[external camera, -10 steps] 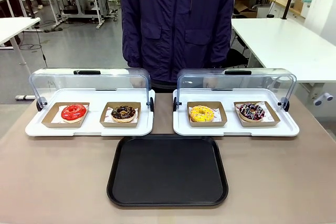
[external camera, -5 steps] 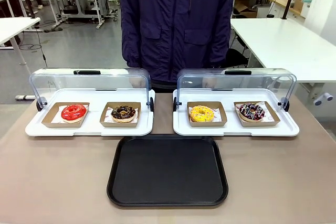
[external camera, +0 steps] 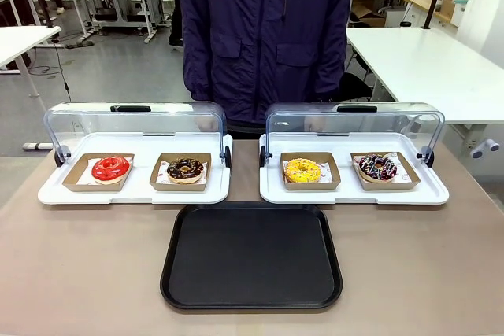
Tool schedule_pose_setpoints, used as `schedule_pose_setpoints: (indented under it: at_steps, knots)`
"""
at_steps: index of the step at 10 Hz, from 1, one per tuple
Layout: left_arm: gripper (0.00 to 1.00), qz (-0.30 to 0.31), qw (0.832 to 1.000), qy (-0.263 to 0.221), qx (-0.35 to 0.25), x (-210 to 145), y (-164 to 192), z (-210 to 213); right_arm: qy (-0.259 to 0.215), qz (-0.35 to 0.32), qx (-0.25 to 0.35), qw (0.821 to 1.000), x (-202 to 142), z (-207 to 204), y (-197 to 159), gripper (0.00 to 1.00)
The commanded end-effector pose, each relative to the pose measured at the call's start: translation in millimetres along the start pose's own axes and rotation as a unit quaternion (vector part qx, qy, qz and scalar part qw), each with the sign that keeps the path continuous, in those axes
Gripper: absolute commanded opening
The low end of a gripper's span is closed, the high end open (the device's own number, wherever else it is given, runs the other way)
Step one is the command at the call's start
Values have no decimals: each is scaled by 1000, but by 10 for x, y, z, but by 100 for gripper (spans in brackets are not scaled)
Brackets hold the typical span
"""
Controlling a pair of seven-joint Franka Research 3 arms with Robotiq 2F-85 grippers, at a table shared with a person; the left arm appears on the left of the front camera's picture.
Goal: Move the fourth donut from the left to the tray.
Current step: Pick up the Paper togo box containing the Donut indicated by the person and place it on the Handle tray.
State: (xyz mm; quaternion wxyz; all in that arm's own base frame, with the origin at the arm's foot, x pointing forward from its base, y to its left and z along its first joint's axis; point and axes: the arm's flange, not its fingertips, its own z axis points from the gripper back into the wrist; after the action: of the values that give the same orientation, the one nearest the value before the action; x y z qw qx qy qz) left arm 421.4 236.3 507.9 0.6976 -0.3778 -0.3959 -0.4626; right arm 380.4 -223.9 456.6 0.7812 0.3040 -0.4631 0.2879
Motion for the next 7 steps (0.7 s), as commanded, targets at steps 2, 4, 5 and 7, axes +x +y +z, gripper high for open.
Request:
schedule_pose_setpoints:
  at_steps: [2, 4, 5, 7]
  knots:
    - [100, 1, 1000, 6, 4, 15, -44, -9, -15, 12, 1, 1000, 15, -14, -35, 100]
    - [100, 1, 1000, 6, 4, 15, -44, -9, -15, 12, 1, 1000, 15, -14, -35, 100]
    - [100, 1, 1000, 6, 4, 15, -44, -9, -15, 12, 1, 1000, 15, -14, -35, 100]
    - [100, 1, 1000, 6, 4, 15, -44, -9, -15, 12, 1, 1000, 15, -14, -35, 100]
